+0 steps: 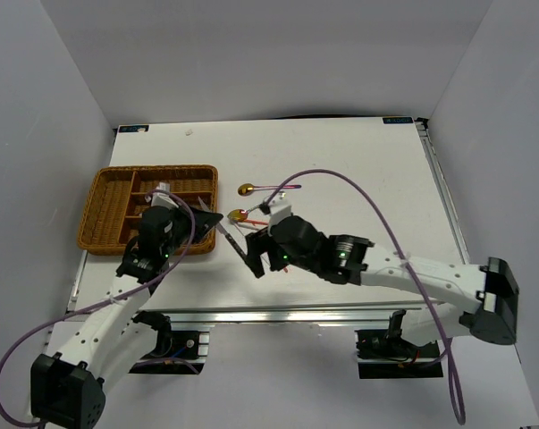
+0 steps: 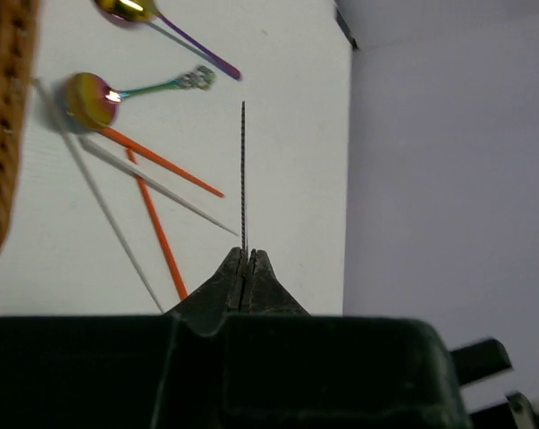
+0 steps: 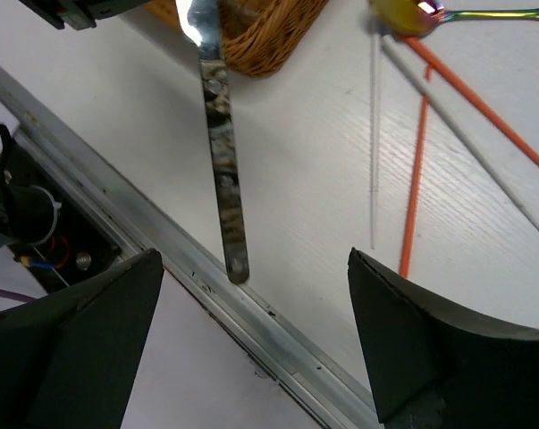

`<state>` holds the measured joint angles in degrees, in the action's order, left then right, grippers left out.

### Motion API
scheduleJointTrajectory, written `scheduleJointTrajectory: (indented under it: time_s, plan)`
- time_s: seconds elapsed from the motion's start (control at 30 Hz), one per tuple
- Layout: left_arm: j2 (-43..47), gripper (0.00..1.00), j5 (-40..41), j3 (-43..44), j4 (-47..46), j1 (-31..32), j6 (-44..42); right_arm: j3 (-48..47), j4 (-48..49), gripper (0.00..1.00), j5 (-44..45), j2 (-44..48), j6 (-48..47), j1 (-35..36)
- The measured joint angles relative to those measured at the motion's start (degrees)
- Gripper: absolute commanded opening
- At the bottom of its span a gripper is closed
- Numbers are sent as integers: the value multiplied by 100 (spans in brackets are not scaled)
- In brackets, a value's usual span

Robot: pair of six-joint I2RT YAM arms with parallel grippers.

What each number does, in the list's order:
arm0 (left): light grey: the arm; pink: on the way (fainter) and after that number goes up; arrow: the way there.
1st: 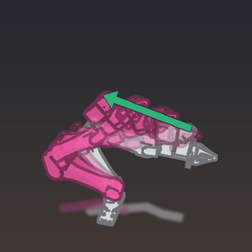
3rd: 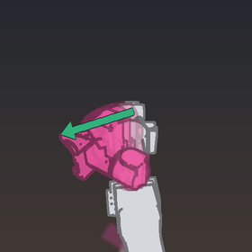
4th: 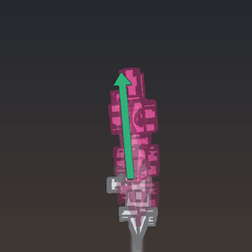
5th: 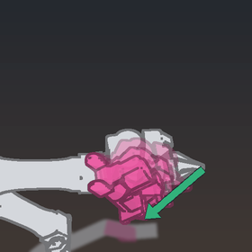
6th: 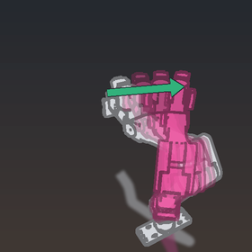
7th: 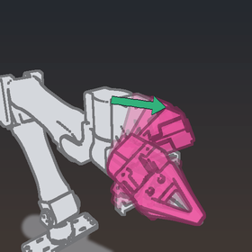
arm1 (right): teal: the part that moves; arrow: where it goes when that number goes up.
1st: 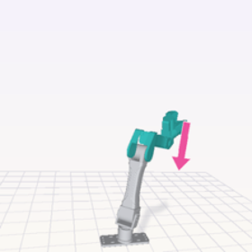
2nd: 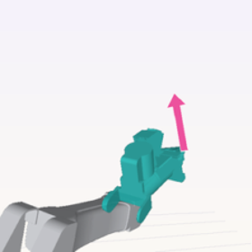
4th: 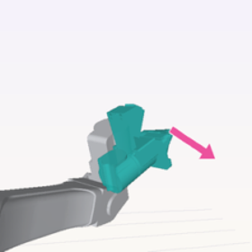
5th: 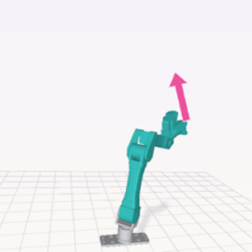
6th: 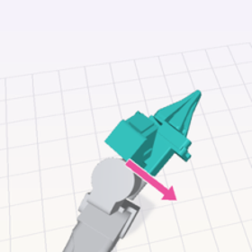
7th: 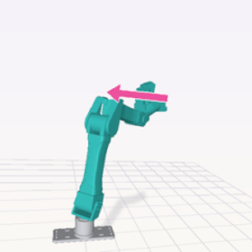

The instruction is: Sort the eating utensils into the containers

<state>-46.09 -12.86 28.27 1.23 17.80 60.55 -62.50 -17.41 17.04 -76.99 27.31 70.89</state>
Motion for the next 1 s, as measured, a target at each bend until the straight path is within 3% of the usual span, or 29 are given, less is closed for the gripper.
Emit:
scheduleJointTrajectory:
  time_s: [0.13, 0.4, 0.73, 0.83, 0.87, 1.0]
  plan:
    - [-365, 0, 741, 579, 831, -262, 105, 334, 0, 89, 304, 802, 188, -271]
    - [-1744, 0, 1589, 1602, 1259, -2100, 664, 966, -155, 89, 649, 1985, 387, -601]
    - [-3755, 2, 2090, 2479, 1333, -2653, 813, 1274, -623, 89, 979, 2769, 389, -636]
    - [-4111, 15, 2076, 2505, 1335, -2693, 833, 1283, -654, 90, 1010, 2826, 365, -645]
    - [-4172, 28, 2072, 2498, 1338, -2702, 844, 1287, -654, 89, 1010, 2824, 352, -645]
    - [-4168, 57, 2033, 2487, 1287, -2706, 870, 1366, -669, 90, 1003, 2782, 284, -647]
